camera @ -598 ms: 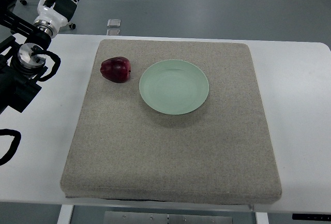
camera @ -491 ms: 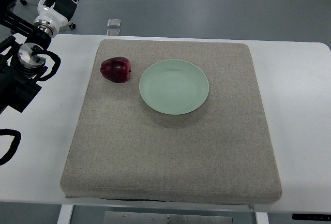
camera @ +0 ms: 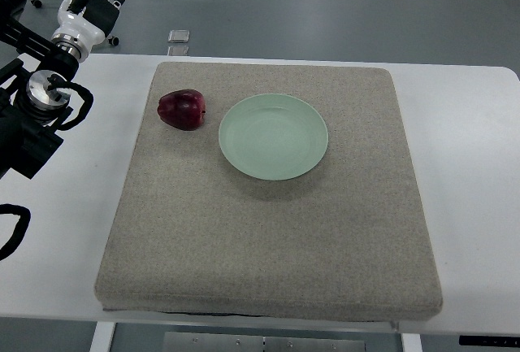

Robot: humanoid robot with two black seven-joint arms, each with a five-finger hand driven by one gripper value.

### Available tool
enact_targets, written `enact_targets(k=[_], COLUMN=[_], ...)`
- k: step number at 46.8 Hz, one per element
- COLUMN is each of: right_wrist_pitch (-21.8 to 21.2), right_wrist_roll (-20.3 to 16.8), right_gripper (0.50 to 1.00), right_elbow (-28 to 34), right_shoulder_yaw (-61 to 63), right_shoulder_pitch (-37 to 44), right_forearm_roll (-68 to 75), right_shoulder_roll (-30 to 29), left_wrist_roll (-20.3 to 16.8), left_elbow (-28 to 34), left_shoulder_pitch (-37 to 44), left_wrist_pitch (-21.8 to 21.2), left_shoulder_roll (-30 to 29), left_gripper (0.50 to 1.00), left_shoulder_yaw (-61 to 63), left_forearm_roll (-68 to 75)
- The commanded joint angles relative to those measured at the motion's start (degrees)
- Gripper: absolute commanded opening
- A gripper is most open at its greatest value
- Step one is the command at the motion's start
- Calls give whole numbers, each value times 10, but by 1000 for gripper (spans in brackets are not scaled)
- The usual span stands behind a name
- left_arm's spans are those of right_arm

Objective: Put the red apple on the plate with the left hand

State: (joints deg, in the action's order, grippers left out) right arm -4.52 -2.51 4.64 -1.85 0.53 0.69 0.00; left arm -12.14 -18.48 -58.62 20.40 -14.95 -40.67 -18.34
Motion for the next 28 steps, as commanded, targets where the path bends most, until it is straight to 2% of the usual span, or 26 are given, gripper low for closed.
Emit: enact_targets(k=[1, 10, 28], right_wrist_pitch=[-1, 0, 0], right_wrist_roll=[0, 0, 0], right_gripper=[930, 930, 930], right_elbow=[0, 0, 0], right_shoulder_yaw=[0, 0, 0], right_shoulder_pitch=[0, 0, 0], right_forearm_roll=[0, 0, 0], right_shoulder_roll=[0, 0, 0], left_wrist_roll=[0, 0, 0], left_elbow=[7, 8, 2], left_shoulder_pitch=[-11, -30, -67], left_wrist_pitch=[-1, -6, -7], left_shoulder_roll=[-2, -4, -34], left_gripper=[996, 994, 994], left_shoulder_yaw=[8, 57, 87], left_forearm_roll=[10, 98, 427])
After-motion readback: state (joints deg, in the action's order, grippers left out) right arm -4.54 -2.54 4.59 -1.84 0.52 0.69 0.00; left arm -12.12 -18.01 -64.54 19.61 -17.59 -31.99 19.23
